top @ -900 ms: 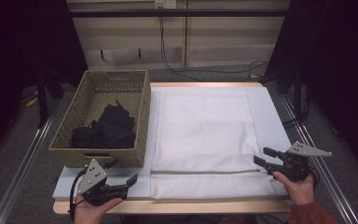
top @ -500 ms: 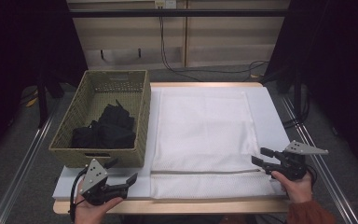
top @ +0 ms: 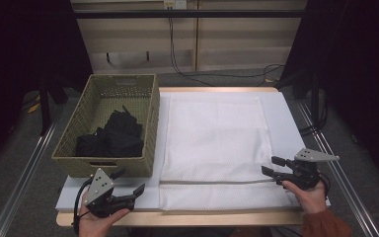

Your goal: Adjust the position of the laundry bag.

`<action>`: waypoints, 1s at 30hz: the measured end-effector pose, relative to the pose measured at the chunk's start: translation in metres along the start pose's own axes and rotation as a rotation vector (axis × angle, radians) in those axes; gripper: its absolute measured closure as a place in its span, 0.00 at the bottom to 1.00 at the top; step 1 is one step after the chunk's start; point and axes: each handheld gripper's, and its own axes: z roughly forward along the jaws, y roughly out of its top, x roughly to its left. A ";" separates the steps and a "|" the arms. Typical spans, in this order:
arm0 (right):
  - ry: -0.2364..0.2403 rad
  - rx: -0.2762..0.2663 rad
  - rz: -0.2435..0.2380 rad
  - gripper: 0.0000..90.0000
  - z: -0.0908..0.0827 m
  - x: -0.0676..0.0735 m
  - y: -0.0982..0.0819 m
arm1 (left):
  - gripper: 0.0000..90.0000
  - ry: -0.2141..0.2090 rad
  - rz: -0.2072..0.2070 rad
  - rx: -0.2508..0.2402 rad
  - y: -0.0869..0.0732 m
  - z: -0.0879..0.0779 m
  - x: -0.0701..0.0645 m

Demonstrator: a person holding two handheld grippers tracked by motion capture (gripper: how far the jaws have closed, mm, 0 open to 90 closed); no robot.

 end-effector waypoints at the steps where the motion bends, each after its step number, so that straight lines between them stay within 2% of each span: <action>1: 0.000 0.000 0.000 0.42 0.000 0.000 0.000 | 0.20 0.000 0.000 0.000 0.000 0.000 0.000; 6: 0.013 0.024 -0.011 0.43 0.011 0.007 0.005 | 0.20 0.000 -0.008 -0.015 -0.001 -0.002 -0.001; 12: 0.019 0.034 -0.006 0.42 0.023 0.012 0.011 | 0.20 -0.002 0.010 -0.003 0.000 -0.001 -0.001; 14: 0.030 0.048 -0.009 0.42 0.030 0.016 0.013 | 0.20 -0.006 -0.005 -0.012 0.000 0.000 -0.001; 16: 0.032 0.053 -0.011 0.42 0.032 0.018 0.014 | 0.20 0.000 -0.001 -0.007 0.000 -0.001 -0.001; 20: 0.048 0.070 -0.040 0.42 0.043 0.026 0.019 | 0.20 0.001 -0.006 0.001 0.000 0.000 0.000; 23: 0.064 0.064 -0.039 0.42 0.047 0.028 0.022 | 0.20 0.006 -0.006 0.007 0.000 0.001 0.001; 30: 0.101 0.069 -0.073 0.43 0.065 0.039 0.033 | 0.21 -0.014 0.000 0.010 0.000 0.001 0.000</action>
